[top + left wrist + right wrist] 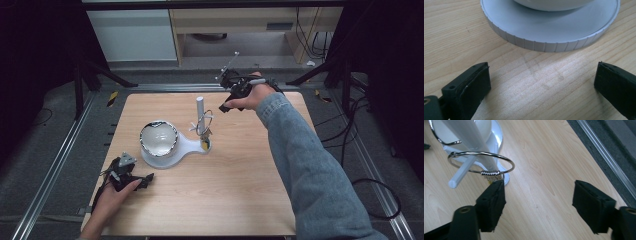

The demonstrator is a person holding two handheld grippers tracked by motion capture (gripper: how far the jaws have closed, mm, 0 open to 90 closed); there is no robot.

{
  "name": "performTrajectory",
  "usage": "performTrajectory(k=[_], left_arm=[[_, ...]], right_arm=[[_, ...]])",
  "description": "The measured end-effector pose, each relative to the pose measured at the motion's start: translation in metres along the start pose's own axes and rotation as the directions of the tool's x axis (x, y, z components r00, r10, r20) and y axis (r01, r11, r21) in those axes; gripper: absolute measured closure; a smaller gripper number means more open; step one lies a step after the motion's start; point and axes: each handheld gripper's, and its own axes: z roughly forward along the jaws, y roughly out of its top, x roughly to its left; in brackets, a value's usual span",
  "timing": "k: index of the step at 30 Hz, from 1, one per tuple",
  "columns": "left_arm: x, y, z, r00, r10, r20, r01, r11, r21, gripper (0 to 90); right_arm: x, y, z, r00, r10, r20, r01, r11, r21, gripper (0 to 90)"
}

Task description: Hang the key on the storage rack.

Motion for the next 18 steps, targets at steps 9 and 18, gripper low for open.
performTrajectory(k=[9,18], left_arm=[[0.000,0.000,0.000,1.0000,0.000,0.000,0.000,1.0000,0.000,0.0],[0.000,0.000,0.000,1.0000,0.000,-0.001,0.000,1.0000,0.002,0.0]], right_arm=[[-0.006,-0.012,-0.006,0.9986,0.023,0.047,-0.019,0.9965,-0.081,5.5],[-0.013,-0.026,-0.014,0.9944,0.032,0.101,-0.019,0.9916,-0.128,9.7]])
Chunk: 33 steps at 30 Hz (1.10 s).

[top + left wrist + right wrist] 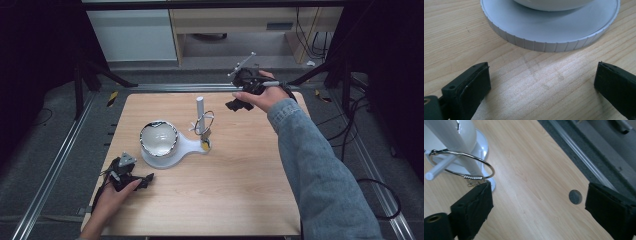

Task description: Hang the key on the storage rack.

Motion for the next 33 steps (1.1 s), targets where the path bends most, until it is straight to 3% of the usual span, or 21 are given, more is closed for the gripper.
performTrajectory(k=[1,8,17,21,33], left_arm=[[0.000,0.000,0.000,1.0000,0.000,0.001,0.000,1.0000,0.000,0.0],[0.000,0.000,0.000,1.0000,-0.001,0.001,0.001,1.0000,-0.003,0.0],[0.000,0.000,0.000,1.0000,0.000,0.000,0.000,1.0000,0.000,0.0],[0.000,0.000,0.000,1.0000,-0.001,-0.001,0.001,1.0000,0.000,0.0],[0.000,0.000,0.000,1.0000,-0.001,-0.001,0.002,1.0000,0.001,0.0]], right_arm=[[-0.002,-0.005,-0.003,0.9996,0.009,0.028,-0.009,0.9999,-0.008,12.4],[-0.002,-0.030,-0.010,0.9974,0.045,0.057,-0.044,0.9986,-0.031,15.2],[-0.004,-0.062,-0.018,0.9918,0.023,0.126,-0.016,0.9984,-0.054,16.3],[-0.004,-0.074,-0.017,0.9896,0.015,0.143,-0.008,0.9984,-0.056,16.3],[-0.004,-0.129,-0.004,0.9814,0.087,0.171,-0.078,0.9951,-0.060,15.2]])
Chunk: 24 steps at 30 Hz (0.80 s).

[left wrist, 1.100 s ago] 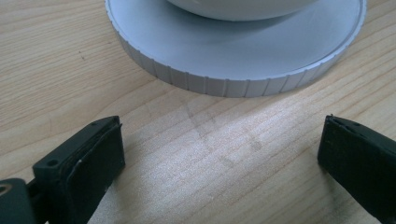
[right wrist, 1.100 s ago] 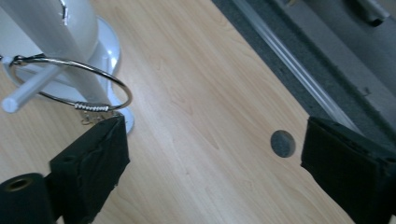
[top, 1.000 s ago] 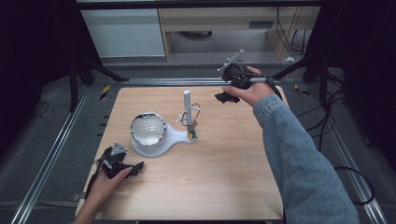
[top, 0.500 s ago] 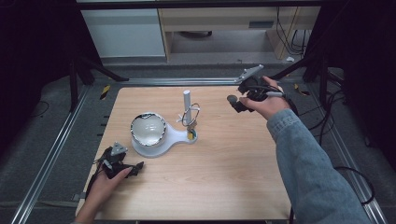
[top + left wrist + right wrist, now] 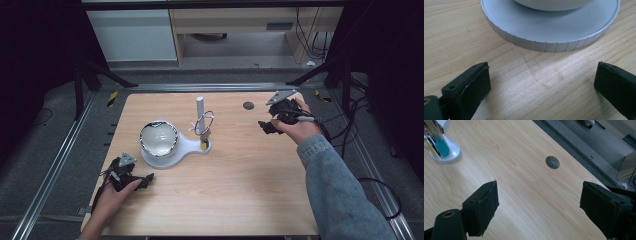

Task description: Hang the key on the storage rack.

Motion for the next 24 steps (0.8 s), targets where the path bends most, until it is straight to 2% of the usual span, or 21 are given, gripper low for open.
performTrajectory(k=[1,2,11,13,24], left_arm=[[0.000,0.000,0.000,1.0000,0.000,0.000,0.000,1.0000,0.000,0.0],[0.000,0.000,0.000,1.0000,0.000,0.000,0.000,1.0000,0.000,0.0],[0.000,0.000,0.000,1.0000,-0.001,-0.001,0.001,1.0000,0.000,0.0],[0.000,0.000,0.000,1.0000,-0.002,0.000,0.002,1.0000,-0.002,0.0],[0.000,0.000,0.000,1.0000,-0.001,-0.001,0.001,1.0000,0.000,0.0]], right_arm=[[0.000,0.000,0.000,1.0000,0.000,0.000,0.000,1.0000,0.000,15.2],[0.001,-0.008,0.002,1.0000,0.009,0.001,-0.009,1.0000,0.000,14.9],[0.008,-0.044,0.013,0.9988,0.050,0.002,-0.050,0.9988,0.002,14.4],[0.012,-0.057,0.018,0.9981,0.062,-0.003,-0.062,0.9980,0.016,14.1],[0.025,-0.097,0.035,0.9942,0.106,-0.017,-0.105,0.9924,0.064,13.1]])
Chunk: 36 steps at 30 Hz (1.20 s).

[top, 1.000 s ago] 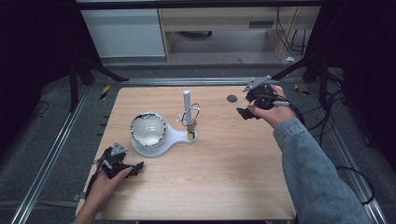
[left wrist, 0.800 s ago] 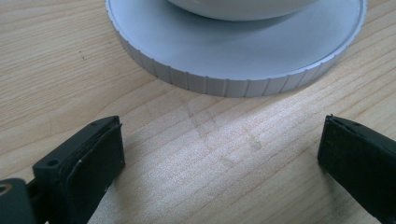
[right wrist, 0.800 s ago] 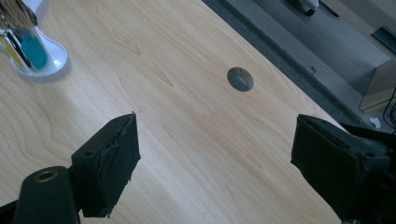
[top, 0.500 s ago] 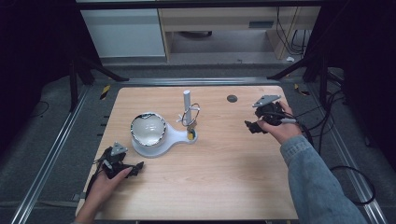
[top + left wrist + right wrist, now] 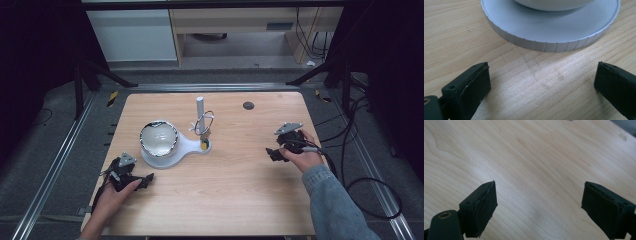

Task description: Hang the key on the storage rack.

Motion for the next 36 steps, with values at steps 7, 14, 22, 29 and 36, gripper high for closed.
performTrajectory(k=[7,14,22,29,36], left_arm=[[0.000,0.000,0.000,1.0000,-0.001,0.000,0.001,1.0000,0.000,0.0],[0.000,0.000,0.000,1.0000,-0.001,-0.001,0.001,1.0000,0.000,0.0],[0.000,0.000,0.000,1.0000,0.000,-0.001,0.000,1.0000,0.000,0.0],[0.000,0.000,0.000,1.0000,-0.001,-0.001,0.001,1.0000,0.000,0.0],[0.000,0.000,0.000,1.0000,-0.001,-0.001,0.001,1.0000,0.000,0.0]], right_arm=[[0.006,-0.018,0.009,0.9991,0.028,-0.032,-0.028,0.9996,0.006,12.5],[0.012,-0.032,0.020,0.9975,0.054,-0.045,-0.054,0.9985,0.013,11.9],[-0.001,-0.039,0.031,0.9907,0.134,-0.021,-0.134,0.9909,-0.009,11.9],[-0.008,-0.044,0.036,0.9812,0.192,-0.023,-0.192,0.9814,-0.011,10.7],[-0.011,-0.050,0.044,0.9634,0.266,-0.037,-0.267,0.9629,-0.040,5.2]])
